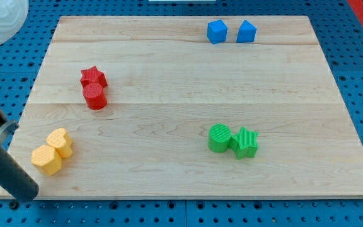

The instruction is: Push the yellow blocks towards the red blocks

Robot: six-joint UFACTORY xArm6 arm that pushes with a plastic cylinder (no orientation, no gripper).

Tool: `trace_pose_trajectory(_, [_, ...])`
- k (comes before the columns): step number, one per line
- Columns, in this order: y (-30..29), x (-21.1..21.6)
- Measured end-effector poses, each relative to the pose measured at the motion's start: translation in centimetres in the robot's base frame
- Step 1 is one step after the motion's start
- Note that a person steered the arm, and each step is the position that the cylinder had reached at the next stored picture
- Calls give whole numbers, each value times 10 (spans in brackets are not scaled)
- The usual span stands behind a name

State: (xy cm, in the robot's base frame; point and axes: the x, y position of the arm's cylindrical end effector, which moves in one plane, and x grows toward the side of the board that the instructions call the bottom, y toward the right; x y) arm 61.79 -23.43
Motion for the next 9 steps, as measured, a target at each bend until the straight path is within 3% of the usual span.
trace_pose_trajectory(4, [16,-13])
trace_pose_trajectory(6, [36,-45])
trace_pose_trajectory(8, [37,-109])
trace_pose_trajectory(9, [37,-105])
